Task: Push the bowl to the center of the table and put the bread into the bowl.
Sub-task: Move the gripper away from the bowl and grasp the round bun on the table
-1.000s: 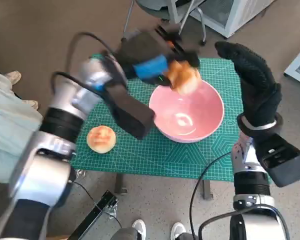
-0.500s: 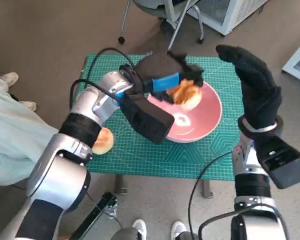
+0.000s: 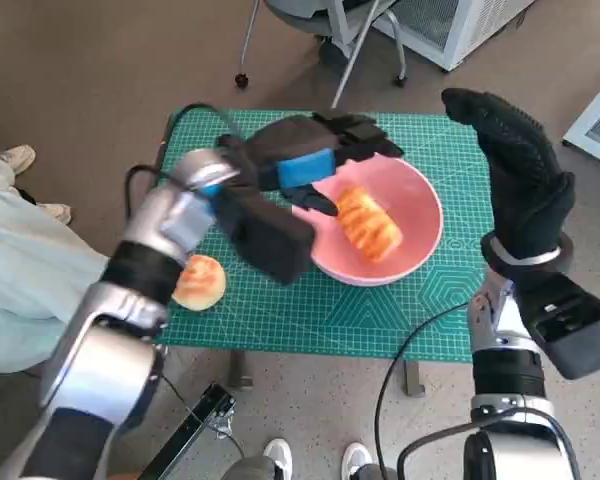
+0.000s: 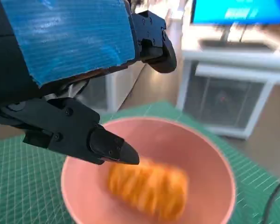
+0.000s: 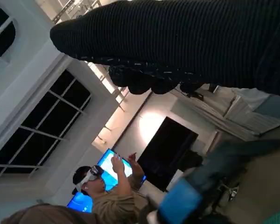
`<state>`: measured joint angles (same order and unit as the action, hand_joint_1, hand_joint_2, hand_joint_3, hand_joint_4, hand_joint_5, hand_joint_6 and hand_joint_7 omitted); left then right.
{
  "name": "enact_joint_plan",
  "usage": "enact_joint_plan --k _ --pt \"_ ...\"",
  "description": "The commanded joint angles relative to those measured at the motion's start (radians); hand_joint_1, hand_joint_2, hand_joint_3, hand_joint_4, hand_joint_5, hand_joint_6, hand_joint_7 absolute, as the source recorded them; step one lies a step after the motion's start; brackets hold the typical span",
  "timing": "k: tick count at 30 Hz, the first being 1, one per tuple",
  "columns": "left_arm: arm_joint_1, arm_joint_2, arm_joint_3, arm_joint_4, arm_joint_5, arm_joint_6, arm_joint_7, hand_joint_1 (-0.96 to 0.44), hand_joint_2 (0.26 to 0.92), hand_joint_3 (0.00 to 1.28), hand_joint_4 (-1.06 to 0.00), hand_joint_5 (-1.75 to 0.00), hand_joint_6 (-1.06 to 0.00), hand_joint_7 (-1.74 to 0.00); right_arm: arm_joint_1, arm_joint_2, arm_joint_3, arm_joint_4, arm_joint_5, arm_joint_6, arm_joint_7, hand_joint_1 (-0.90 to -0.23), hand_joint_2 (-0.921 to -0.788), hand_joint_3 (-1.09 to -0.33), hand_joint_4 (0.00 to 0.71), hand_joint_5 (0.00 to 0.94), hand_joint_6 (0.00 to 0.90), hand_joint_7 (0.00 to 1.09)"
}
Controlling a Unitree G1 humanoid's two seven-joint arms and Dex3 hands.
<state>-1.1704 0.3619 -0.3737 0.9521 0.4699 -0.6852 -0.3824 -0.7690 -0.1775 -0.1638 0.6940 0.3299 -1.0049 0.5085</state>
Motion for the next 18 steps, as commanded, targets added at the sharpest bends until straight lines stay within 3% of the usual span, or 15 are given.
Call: enact_joint_plan --k 1,5,8,13,18 --pt "0.088 0.099 0.07 -0.14 -0.092 -0.043 -0.051 -0.19 0.868 0.0 -0.17 -0.02 -0.14 -0.52 0.023 0.009 -0.001 -0.003 -0.003 0.008 -0.001 -0.538 -0.921 -0.639 0.345 0.0 0.058 0.75" --pt "0.196 0.203 0.147 -0.326 -0.2 -0.039 -0.125 -0.15 0.848 0.0 -0.24 -0.01 -0.32 -0.27 0.022 0.013 -0.002 0.001 -0.003 0.005 0.0 -0.547 -0.921 -0.638 0.345 0.0 0.059 0.75" --pt "0.265 0.257 0.191 -0.445 -0.276 0.008 -0.187 -0.13 0.84 0.0 -0.28 -0.02 -0.39 -0.21 0.023 0.014 -0.003 0.002 0.004 0.007 0.006 -0.553 -0.921 -0.636 0.345 0.0 0.06 0.74" --pt "0.391 0.369 0.254 -0.582 -0.347 0.093 -0.274 -0.1 0.824 0.0 -0.33 -0.03 -0.44 -0.19 0.023 0.015 -0.002 0.007 0.008 0.004 0.014 -0.556 -0.921 -0.634 0.345 0.0 0.061 0.74" --pt "0.491 0.451 0.294 -0.641 -0.336 0.122 -0.304 -0.11 0.817 0.0 -0.34 -0.01 -0.46 -0.16 0.023 0.017 -0.001 0.008 0.002 0.0 0.015 -0.551 -0.921 -0.636 0.345 0.0 0.061 0.74"
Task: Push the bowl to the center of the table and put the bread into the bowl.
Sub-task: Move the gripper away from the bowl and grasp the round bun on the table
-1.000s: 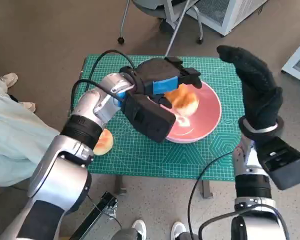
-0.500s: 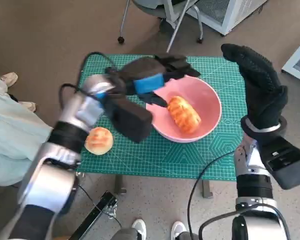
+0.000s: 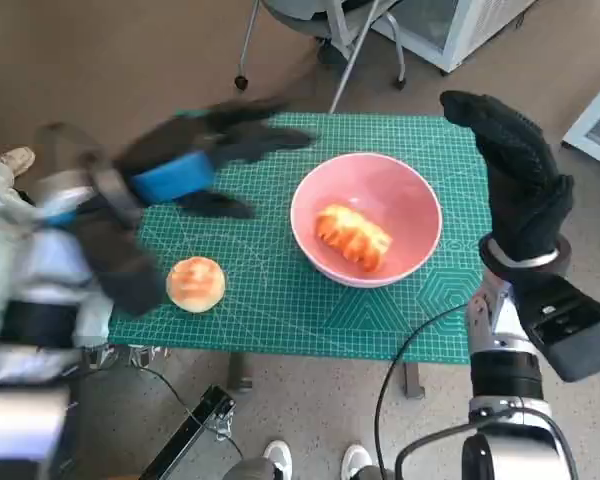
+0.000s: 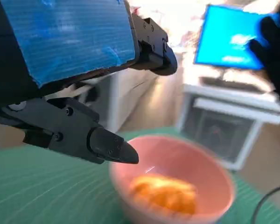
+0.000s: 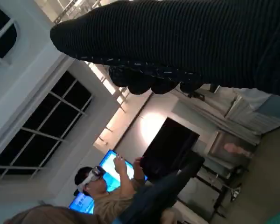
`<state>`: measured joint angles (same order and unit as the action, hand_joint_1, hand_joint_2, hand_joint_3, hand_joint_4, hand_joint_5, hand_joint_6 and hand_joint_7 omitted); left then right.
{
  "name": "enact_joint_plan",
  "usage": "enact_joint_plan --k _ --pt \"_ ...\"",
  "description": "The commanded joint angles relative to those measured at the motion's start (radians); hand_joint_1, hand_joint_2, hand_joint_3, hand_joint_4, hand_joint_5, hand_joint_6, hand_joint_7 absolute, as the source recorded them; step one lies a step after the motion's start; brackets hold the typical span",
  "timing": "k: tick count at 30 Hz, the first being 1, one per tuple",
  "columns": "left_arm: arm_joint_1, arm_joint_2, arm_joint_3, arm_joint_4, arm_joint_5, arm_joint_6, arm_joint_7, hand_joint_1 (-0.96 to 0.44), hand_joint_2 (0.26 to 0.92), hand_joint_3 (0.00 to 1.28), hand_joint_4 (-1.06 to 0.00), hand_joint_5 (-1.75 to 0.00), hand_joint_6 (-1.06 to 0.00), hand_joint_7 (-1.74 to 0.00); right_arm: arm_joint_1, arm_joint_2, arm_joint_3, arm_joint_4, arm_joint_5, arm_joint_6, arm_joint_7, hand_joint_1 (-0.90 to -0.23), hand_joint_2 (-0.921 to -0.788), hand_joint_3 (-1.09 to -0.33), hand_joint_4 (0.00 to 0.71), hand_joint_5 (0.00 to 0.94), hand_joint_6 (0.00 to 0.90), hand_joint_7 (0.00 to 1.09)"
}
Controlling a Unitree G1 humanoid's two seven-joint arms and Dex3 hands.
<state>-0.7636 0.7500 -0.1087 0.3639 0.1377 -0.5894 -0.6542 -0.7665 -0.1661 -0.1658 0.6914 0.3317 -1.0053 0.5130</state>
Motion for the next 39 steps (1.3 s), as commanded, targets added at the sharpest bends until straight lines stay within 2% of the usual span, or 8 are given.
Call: enact_joint_plan --k 1,7,12,15,18,26,39 --pt "0.111 0.082 0.038 -0.062 -0.003 0.033 -0.038 -0.11 0.818 0.0 -0.34 -0.01 -0.46 -0.15 0.019 0.006 0.002 0.014 0.0 -0.001 0.012 -0.55 -0.921 -0.637 0.345 0.0 0.061 0.74" --pt "0.234 0.145 0.077 -0.129 -0.012 0.081 -0.066 -0.11 0.806 0.0 -0.33 0.0 -0.46 -0.11 0.012 0.006 0.001 0.034 0.001 -0.004 0.024 -0.542 -0.921 -0.641 0.344 0.0 0.061 0.74" --pt "0.265 0.152 0.088 -0.155 -0.012 0.101 -0.072 -0.09 0.798 0.0 -0.34 0.0 -0.47 -0.09 0.008 0.007 0.0 0.042 0.003 -0.003 0.029 -0.54 -0.921 -0.641 0.344 0.0 0.061 0.74" --pt "0.331 0.164 0.086 -0.195 -0.002 0.158 -0.09 -0.08 0.797 0.0 -0.33 0.0 -0.47 -0.08 0.006 0.008 0.0 0.047 0.0 0.002 0.031 -0.539 -0.921 -0.642 0.344 0.0 0.06 0.74" --pt "0.353 0.16 0.076 -0.198 0.014 0.176 -0.089 -0.07 0.796 0.0 -0.33 0.0 -0.48 -0.07 0.004 0.01 0.0 0.052 0.0 0.002 0.034 -0.532 -0.921 -0.643 0.343 0.0 0.058 0.74" --pt "0.352 0.122 0.019 -0.12 0.091 0.166 -0.063 -0.09 0.8 0.0 -0.33 0.0 -0.47 -0.05 0.003 0.009 0.003 0.049 -0.007 0.006 0.032 -0.523 -0.921 -0.647 0.342 0.0 0.046 0.74" --pt "0.264 0.044 -0.106 0.095 0.24 0.135 -0.003 -0.12 0.804 0.0 -0.3 0.0 -0.45 -0.01 0.011 0.001 0.003 0.034 0.001 0.017 0.041 -0.529 -0.921 -0.646 0.342 0.0 0.04 0.75"
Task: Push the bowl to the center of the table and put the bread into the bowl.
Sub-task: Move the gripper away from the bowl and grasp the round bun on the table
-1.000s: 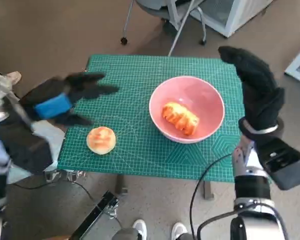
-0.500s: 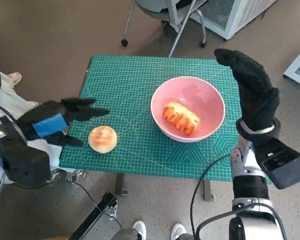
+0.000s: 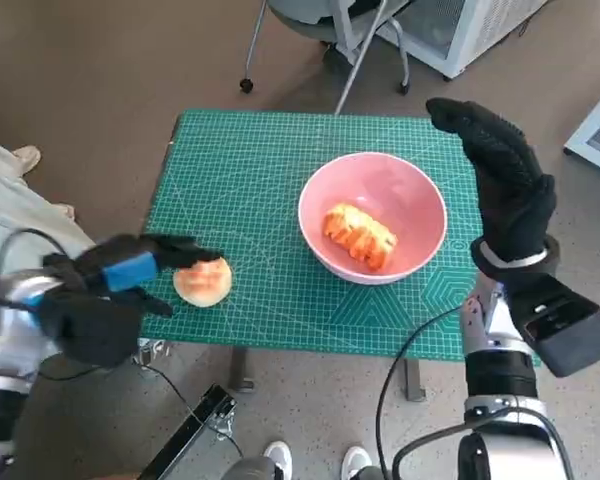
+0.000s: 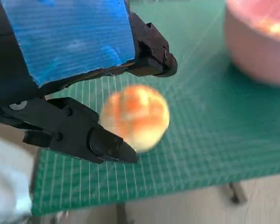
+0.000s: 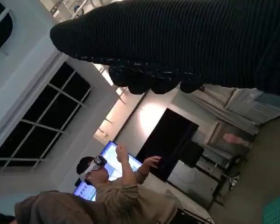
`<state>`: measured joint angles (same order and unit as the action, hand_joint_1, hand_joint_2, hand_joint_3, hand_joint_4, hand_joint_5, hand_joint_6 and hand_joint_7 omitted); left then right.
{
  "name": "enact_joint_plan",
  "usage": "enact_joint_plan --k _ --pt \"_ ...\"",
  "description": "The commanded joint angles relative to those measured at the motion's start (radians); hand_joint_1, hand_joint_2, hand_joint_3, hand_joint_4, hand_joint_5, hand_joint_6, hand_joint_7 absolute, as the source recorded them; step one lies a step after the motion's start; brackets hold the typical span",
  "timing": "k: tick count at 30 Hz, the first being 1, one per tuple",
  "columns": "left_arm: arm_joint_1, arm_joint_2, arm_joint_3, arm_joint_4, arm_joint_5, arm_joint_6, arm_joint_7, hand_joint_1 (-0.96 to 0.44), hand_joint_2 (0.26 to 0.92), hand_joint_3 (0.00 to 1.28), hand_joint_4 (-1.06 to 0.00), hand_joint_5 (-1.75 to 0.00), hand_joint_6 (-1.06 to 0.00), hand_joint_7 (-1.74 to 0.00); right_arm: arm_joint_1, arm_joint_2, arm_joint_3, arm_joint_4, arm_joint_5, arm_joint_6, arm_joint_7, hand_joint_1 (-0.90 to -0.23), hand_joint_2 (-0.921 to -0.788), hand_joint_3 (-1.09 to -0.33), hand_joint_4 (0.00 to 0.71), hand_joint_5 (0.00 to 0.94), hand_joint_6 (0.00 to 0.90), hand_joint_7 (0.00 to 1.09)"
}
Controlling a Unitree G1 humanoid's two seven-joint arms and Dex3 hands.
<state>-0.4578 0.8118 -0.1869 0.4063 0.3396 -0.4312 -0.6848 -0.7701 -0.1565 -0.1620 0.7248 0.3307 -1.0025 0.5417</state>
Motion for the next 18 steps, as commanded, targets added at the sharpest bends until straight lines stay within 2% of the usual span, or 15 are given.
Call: enact_joint_plan --k 1,4,12,15,18 --pt "-0.045 -0.019 -0.029 0.058 0.04 -0.027 0.03 -0.12 0.804 0.0 -0.3 0.0 -0.44 -0.01 0.015 -0.009 -0.002 0.001 0.003 0.014 0.012 -0.53 -0.921 -0.645 0.342 0.0 0.04 0.75" --pt "-0.051 -0.02 -0.033 0.07 0.043 -0.036 0.035 -0.12 0.804 0.0 -0.29 0.0 -0.44 -0.01 0.015 -0.008 -0.002 0.0 0.003 0.015 0.013 -0.53 -0.921 -0.645 0.342 0.0 0.039 0.75" --pt "-0.142 -0.117 -0.144 0.348 0.196 -0.123 0.234 -0.08 0.828 0.01 -0.33 -0.01 -0.44 -0.01 0.022 -0.014 -0.002 -0.012 -0.004 0.021 0.009 -0.526 -0.921 -0.647 0.343 0.001 0.042 0.76" --pt "-0.166 -0.131 -0.175 0.409 0.238 -0.147 0.301 -0.06 0.856 0.02 -0.38 -0.03 -0.46 -0.01 0.023 -0.015 -0.002 -0.014 -0.006 0.022 0.008 -0.528 -0.921 -0.647 0.343 0.001 0.043 0.77" --pt "-0.188 -0.14 -0.205 0.456 0.282 -0.17 0.372 -0.03 0.898 0.04 -0.51 -0.07 -0.54 -0.05 0.023 -0.016 -0.002 -0.016 -0.006 0.024 0.008 -0.531 -0.921 -0.646 0.342 0.0 0.043 0.77"
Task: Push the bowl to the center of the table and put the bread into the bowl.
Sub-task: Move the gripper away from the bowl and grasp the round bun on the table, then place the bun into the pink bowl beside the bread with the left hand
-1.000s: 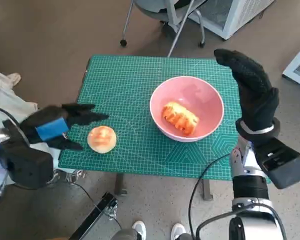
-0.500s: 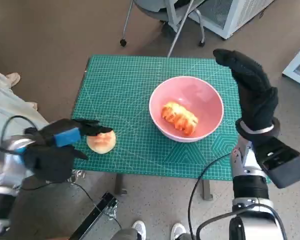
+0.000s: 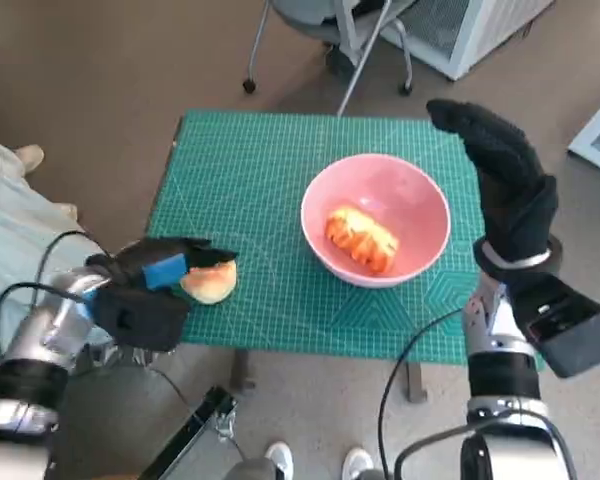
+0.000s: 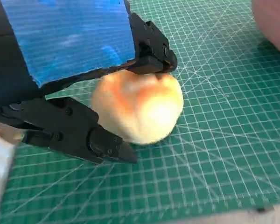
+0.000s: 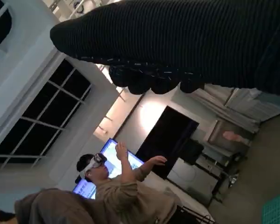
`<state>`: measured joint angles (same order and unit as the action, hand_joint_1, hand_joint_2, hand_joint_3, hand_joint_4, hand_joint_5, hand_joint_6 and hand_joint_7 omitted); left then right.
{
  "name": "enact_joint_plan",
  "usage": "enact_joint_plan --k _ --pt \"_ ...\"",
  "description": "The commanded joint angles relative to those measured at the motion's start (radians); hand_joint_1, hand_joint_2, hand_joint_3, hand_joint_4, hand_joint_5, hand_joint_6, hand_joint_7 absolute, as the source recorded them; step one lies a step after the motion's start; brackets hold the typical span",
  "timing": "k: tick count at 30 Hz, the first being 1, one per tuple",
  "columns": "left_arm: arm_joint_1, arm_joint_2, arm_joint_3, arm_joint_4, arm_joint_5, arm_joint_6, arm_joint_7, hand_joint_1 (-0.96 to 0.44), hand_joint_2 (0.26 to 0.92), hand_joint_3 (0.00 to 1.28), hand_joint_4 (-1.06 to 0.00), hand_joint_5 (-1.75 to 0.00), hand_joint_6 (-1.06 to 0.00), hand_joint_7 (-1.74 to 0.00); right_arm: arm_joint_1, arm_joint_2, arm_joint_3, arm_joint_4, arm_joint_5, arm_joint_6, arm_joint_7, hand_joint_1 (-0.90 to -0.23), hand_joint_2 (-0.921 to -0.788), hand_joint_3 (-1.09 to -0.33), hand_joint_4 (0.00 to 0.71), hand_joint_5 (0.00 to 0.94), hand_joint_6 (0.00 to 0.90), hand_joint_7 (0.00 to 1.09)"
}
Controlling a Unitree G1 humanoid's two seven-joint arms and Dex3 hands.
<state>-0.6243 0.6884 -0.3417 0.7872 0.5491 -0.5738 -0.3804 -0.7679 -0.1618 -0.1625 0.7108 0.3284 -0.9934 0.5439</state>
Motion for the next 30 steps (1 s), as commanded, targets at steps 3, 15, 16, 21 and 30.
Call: enact_joint_plan --k 3,15,16,21,30 --pt "-0.043 -0.019 -0.069 0.112 0.097 -0.054 0.122 -0.01 0.914 0.07 -0.66 -0.13 -0.67 -0.11 0.02 -0.01 -0.001 -0.002 -0.005 0.015 0.005 -0.532 -0.921 -0.645 0.342 0.0 0.042 0.77" --pt "-0.121 0.011 0.005 0.145 -0.017 -0.153 0.148 0.0 0.921 0.14 -0.48 -1.5 -0.71 -0.94 0.018 -0.01 -0.003 0.003 -0.002 0.012 0.005 -0.536 -0.921 -0.643 0.342 0.0 0.04 0.78" --pt "-0.122 0.013 0.018 0.134 -0.036 -0.157 0.141 0.0 0.92 0.13 -0.48 -1.5 -0.72 -0.92 0.018 -0.01 -0.004 0.004 -0.001 0.012 0.006 -0.536 -0.921 -0.643 0.342 0.0 0.04 0.78" --pt "-0.13 0.018 0.102 0.033 -0.141 -0.146 0.099 0.0 0.919 0.11 -0.49 -1.5 -0.77 -0.87 0.017 -0.009 -0.004 0.006 -0.004 0.013 0.003 -0.534 -0.921 -0.644 0.343 0.001 0.039 0.78" --pt "-0.198 -0.009 0.184 -0.115 -0.243 -0.128 0.06 0.0 0.916 0.08 -0.56 -1.34 -0.75 -1.01 0.011 -0.009 -0.004 0.014 -0.005 0.013 0.005 -0.552 -0.921 -0.64 0.347 0.002 0.038 0.78"
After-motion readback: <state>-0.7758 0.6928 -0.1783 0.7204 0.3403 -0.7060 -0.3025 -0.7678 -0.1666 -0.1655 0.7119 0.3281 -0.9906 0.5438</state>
